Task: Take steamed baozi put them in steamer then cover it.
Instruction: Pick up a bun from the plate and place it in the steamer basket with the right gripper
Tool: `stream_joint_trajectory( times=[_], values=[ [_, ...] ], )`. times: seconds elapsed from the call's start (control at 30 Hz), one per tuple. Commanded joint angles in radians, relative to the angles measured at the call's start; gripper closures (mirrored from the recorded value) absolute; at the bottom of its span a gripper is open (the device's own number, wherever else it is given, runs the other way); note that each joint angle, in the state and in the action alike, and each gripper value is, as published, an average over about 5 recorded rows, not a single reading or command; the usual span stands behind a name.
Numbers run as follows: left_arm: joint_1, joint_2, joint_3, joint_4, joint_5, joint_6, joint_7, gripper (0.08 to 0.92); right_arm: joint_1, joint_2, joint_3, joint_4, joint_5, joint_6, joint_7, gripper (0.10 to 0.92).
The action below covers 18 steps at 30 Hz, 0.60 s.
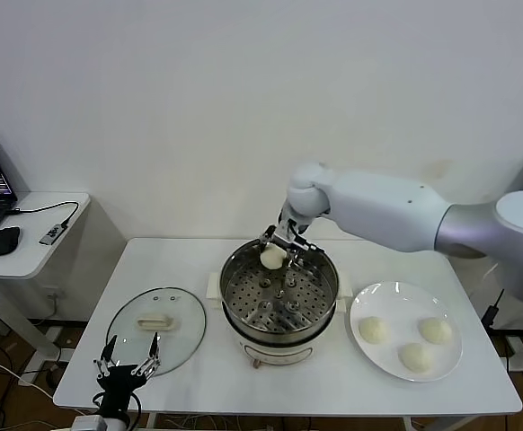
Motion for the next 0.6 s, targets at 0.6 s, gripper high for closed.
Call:
stream_joint_trajectory(
  times=[0.6],
  values=[
    [0.008, -0.003, -0.002, -0.026, -0.001, 0.006, -0.001, 0.177, 0.139, -0.129, -0.026, 0.188, 0.188, -0.085, -0.049, 0.203]
  ],
)
